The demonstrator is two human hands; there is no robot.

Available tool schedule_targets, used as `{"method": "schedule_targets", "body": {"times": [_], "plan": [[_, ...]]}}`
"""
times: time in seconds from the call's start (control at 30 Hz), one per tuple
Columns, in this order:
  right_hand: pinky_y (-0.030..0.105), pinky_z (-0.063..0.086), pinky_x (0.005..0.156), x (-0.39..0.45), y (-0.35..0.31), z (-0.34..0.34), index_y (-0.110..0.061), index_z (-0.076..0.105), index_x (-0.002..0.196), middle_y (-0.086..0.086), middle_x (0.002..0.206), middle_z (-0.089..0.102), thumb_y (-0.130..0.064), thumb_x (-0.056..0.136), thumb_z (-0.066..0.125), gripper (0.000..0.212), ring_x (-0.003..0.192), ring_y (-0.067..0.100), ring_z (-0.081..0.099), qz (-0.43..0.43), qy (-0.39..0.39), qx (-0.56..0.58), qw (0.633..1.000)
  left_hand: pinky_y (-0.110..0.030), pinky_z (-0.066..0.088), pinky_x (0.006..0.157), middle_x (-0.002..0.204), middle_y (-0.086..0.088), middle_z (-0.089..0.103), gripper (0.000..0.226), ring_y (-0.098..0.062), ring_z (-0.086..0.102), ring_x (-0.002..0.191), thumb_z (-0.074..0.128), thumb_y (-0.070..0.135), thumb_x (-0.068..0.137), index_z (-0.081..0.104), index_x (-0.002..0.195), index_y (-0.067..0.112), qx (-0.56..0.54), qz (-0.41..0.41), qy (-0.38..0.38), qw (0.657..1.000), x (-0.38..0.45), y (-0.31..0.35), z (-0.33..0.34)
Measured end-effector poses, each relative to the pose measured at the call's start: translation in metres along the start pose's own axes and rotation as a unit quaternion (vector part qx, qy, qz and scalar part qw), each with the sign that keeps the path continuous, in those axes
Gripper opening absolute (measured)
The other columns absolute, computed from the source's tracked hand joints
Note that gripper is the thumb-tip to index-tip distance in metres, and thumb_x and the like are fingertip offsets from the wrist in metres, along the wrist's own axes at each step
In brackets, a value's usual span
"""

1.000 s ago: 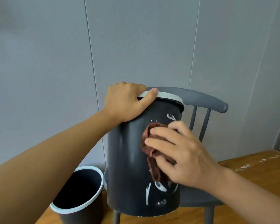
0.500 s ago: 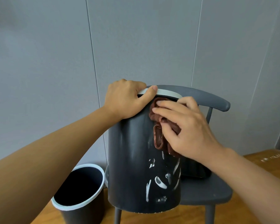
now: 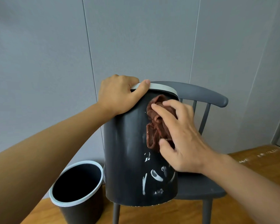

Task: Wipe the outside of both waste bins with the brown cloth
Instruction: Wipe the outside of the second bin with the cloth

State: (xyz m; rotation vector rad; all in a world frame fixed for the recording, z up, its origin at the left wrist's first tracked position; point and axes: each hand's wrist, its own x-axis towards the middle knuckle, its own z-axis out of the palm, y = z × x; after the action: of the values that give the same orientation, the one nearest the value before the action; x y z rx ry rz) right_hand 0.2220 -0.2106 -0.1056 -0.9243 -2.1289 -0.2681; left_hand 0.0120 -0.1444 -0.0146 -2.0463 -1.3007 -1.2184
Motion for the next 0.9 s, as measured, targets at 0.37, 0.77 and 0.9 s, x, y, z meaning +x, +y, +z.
{"method": "schedule_targets", "body": {"times": [0.37, 0.77, 0.9], "plan": [[0.02, 0.046, 0.095, -0.01, 0.008, -0.031, -0.046, 0.056, 0.131, -0.021, 0.118, 0.06, -0.057, 0.072, 0.083, 0.066, 0.111, 0.002, 0.059, 0.108, 0.058, 0.066, 0.99, -0.033, 0.021, 0.051, 0.046, -0.003, 0.021, 0.061, -0.019, 0.027, 0.047, 0.041, 0.06, 0.094, 0.022, 0.057, 0.015, 0.003, -0.014, -0.012, 1.0, 0.001, -0.001, -0.001], [0.027, 0.038, 0.073, 0.03, -0.012, -0.016, -0.017, 0.058, 0.104, 0.001, 0.107, 0.055, -0.046, 0.082, 0.078, 0.042, 0.094, 0.018, 0.053, 0.153, 0.301, -0.052, 0.94, -0.033, 0.02, 0.05, 0.045, -0.004, 0.023, 0.063, -0.02, 0.028, 0.046, 0.042, 0.061, 0.092, 0.022, 0.056, 0.014, 0.023, -0.005, 0.0, 1.0, -0.001, 0.006, 0.0], [0.039, 0.051, 0.077, 0.008, -0.029, 0.009, -0.017, 0.053, 0.123, 0.003, 0.12, 0.054, -0.051, 0.087, 0.068, 0.052, 0.104, 0.026, 0.054, 0.094, 0.188, -0.048, 0.976, -0.033, 0.02, 0.05, 0.045, -0.002, 0.023, 0.062, -0.018, 0.028, 0.045, 0.041, 0.062, 0.092, 0.022, 0.056, 0.015, 0.022, -0.015, 0.0, 1.0, -0.001, 0.002, -0.001]]}}
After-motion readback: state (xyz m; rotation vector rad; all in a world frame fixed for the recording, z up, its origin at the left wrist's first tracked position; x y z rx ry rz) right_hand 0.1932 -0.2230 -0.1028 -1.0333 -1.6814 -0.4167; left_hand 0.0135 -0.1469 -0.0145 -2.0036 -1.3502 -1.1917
